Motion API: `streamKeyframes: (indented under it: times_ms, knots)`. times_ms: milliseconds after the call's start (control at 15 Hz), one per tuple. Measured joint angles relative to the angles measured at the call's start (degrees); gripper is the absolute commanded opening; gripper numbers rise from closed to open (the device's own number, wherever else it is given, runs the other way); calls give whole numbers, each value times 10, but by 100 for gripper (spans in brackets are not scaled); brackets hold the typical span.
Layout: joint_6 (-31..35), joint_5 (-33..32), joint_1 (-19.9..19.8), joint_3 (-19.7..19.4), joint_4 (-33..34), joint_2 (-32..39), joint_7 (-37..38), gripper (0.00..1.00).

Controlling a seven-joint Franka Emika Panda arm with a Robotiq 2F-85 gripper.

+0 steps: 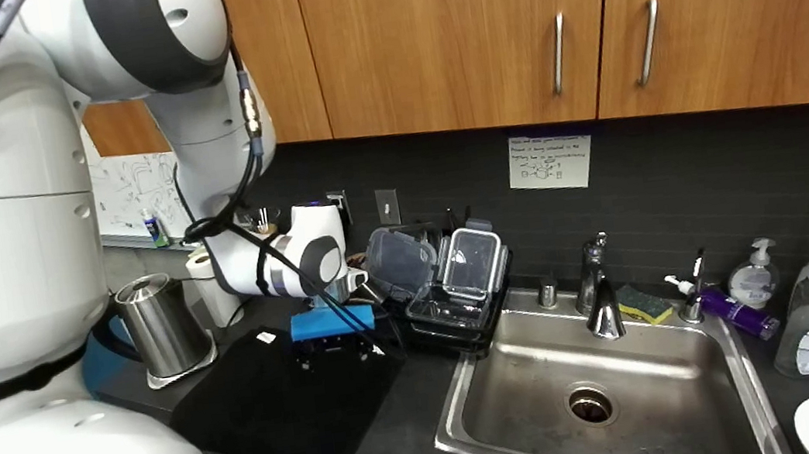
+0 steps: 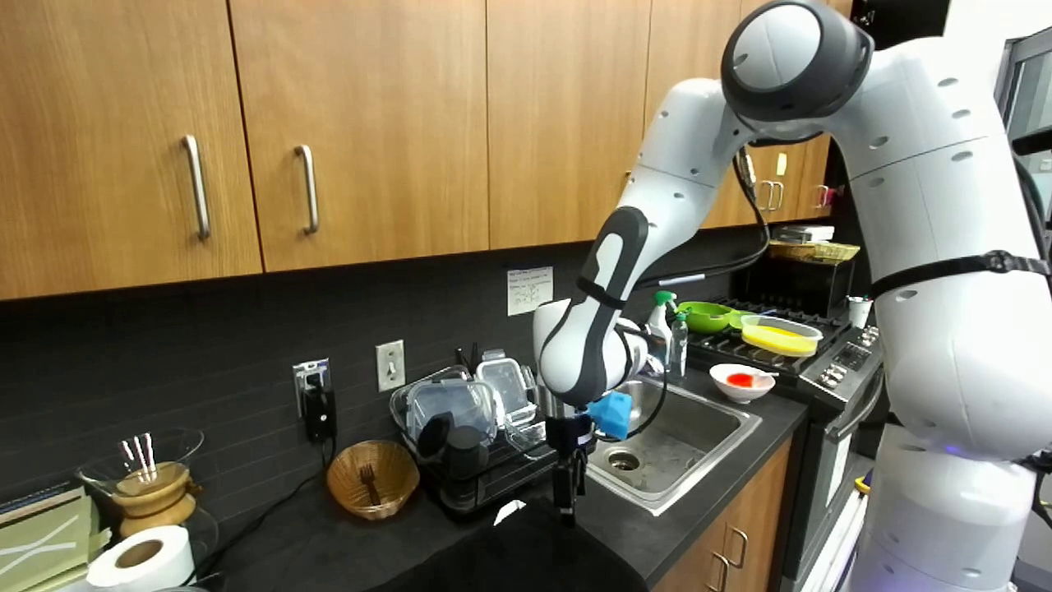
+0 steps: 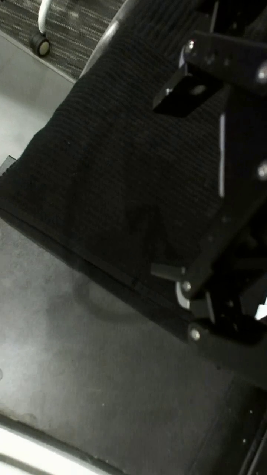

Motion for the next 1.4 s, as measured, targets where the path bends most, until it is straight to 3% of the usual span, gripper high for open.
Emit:
streamKeyframes:
  times_ms: [533, 1400]
  knots:
    - [80, 27, -55, 4, -61, 1, 0, 100]
    - [79, 27, -58, 5, -57, 4, 0, 100]
